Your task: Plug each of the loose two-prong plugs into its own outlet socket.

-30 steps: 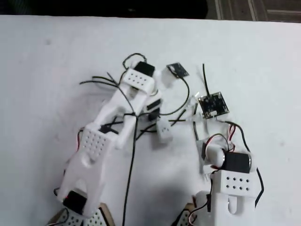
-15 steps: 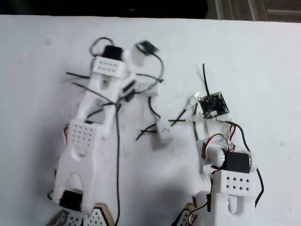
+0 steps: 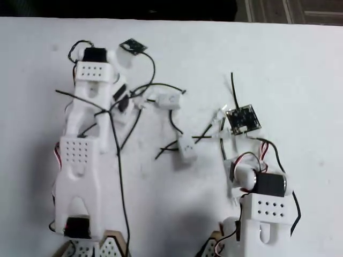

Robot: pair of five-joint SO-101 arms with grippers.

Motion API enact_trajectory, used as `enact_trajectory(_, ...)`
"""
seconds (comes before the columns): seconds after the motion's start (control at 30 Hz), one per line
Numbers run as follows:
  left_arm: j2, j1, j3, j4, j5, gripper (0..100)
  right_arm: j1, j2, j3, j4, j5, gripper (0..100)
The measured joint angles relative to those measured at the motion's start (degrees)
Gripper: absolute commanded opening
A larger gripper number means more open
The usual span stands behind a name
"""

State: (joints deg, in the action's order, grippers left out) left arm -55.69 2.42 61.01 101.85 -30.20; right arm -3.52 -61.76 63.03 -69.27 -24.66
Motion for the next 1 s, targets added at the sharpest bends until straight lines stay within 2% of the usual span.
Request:
enact_trajectory(0.2,15.03,-0.97,-11.96,0.26,2.02,24,0.0,0.0,0.0,0.0,0.0,2.1)
enact_trajectory(0.37,26.11,-7.03,-24.88,0.26,2.2,24,0.0,0.0,0.0,0.0,0.0,2.1)
enact_trajectory(0.6,27.69,-16.18,-30.51,-1.23,5.19,24,-1.32,0.0,0.0,0.0,0.0,2.1)
enact_trajectory(0.77,25.58,-21.36,-30.95,-7.12,8.09,24,-3.87,0.0,0.0,0.0,0.0,2.1)
enact_trajectory(0.87,21.63,-22.86,-31.03,-9.05,4.92,24,-3.96,0.0,0.0,0.0,0.0,2.1)
enact_trajectory(1.0,17.49,-22.95,-31.03,-11.87,-5.01,24,-3.96,0.0,0.0,0.0,0.0,2.1)
